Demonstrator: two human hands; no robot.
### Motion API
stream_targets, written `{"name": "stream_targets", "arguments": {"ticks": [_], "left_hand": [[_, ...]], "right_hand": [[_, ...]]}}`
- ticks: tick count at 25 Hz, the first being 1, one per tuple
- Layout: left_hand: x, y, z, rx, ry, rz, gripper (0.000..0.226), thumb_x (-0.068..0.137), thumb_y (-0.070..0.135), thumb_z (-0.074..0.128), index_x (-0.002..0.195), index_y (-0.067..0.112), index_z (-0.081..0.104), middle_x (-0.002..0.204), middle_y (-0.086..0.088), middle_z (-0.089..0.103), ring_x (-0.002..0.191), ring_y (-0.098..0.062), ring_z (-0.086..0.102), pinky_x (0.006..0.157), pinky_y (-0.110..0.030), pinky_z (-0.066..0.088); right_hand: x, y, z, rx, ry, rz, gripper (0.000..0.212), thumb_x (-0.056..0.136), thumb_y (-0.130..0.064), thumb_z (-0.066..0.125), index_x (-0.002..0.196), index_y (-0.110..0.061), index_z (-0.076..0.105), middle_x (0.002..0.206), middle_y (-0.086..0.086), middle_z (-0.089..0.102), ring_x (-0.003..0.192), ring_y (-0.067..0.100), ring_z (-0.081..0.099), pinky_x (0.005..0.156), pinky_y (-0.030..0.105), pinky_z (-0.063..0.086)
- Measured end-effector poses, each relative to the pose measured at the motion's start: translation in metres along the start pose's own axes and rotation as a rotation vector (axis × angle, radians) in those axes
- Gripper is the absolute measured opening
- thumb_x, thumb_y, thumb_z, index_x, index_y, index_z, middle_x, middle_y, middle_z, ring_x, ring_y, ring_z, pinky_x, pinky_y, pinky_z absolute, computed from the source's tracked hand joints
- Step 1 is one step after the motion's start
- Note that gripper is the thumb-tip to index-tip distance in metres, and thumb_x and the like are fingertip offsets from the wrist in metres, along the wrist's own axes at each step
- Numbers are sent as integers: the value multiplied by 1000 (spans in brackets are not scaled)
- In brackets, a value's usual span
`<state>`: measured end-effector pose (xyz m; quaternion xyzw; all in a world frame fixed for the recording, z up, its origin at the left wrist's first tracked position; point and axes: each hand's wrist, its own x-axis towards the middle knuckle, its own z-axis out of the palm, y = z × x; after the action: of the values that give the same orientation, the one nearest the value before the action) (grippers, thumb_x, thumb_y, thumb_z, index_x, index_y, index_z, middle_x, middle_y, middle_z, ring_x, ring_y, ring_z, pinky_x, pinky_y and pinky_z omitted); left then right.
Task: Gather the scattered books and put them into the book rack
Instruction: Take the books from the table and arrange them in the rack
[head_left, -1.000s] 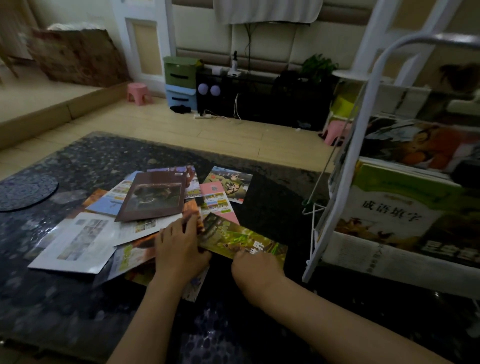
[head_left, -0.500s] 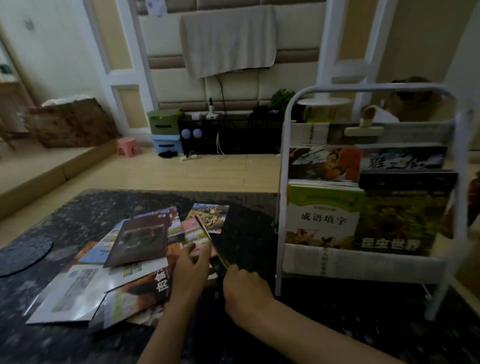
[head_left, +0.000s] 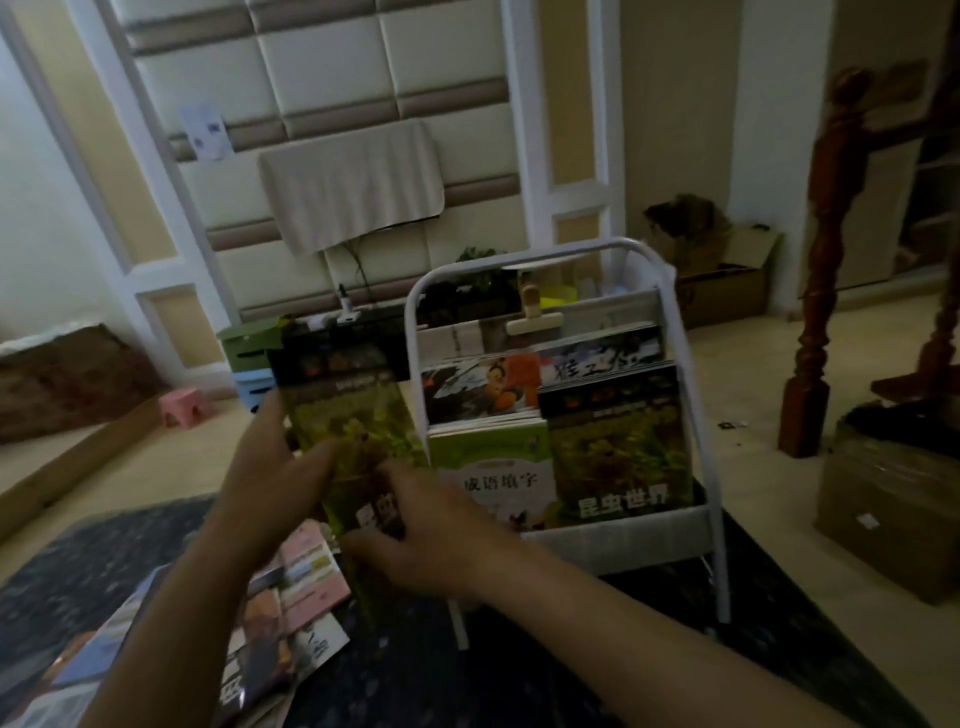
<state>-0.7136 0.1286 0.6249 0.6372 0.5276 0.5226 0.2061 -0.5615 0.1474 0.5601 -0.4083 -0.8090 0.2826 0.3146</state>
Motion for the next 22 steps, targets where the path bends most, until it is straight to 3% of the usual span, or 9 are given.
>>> {"name": "stream_targets", "arguments": {"ticks": [2,5,8,12,15,17,19,22], "left_hand": [[6,32,14,1,-74,99,35,87,2,63,108,29,52,98,-3,65,84,-19,69,59,-33,58],[18,69,53,-48,-218,225,37,90,-4,58,116,21,49,98,-1,66,88,-16,70,63,-29,59],[33,83,101,-77,-303,288,42,91,-5,57,119,25,47,105,0,63,99,-16,67,75,-36,60],[52,76,162,-128,-339,260,48,91,-2,57,127,27,46,114,3,63,109,-15,63,87,-46,57],[59,64,199,-138,-317,189,52,91,-1,58,129,32,46,118,6,62,115,-13,60,91,-48,56],[60,55,217,-136,-300,157,51,91,0,58,130,31,46,118,8,62,115,-11,59,91,-45,56],[59,45,229,-95,-274,144,48,92,-1,57,129,27,47,114,12,61,114,-9,57,93,-38,54],[64,24,238,97,-278,181,44,91,4,59,126,27,46,112,14,57,113,-10,55,94,-36,51]], "right_hand": [[-1,8,-40,-54,131,-28,74,83,-44,73,144,-30,33,138,4,46,124,25,51,102,47,48],[-8,23,-110,-213,280,34,103,83,-36,76,155,-34,3,153,12,24,137,37,37,110,51,40],[-20,36,-173,-411,415,88,118,81,-35,79,155,-36,-14,158,16,14,135,42,40,103,52,43],[-27,69,-219,-694,528,119,125,79,-38,82,153,-37,-19,159,22,5,130,48,44,94,56,49],[-27,95,-233,-832,608,123,126,79,-31,83,152,-38,-19,160,22,-2,132,54,37,86,58,50],[-23,110,-236,-912,627,132,128,76,-28,84,153,-36,-18,161,21,-3,138,57,24,92,63,47],[-18,125,-234,-1012,618,112,117,78,-30,79,155,-31,-8,159,22,10,141,55,19,102,67,39],[-11,143,-225,-1105,630,18,83,79,-24,74,148,-19,27,129,26,47,119,47,47,96,61,44]]}}
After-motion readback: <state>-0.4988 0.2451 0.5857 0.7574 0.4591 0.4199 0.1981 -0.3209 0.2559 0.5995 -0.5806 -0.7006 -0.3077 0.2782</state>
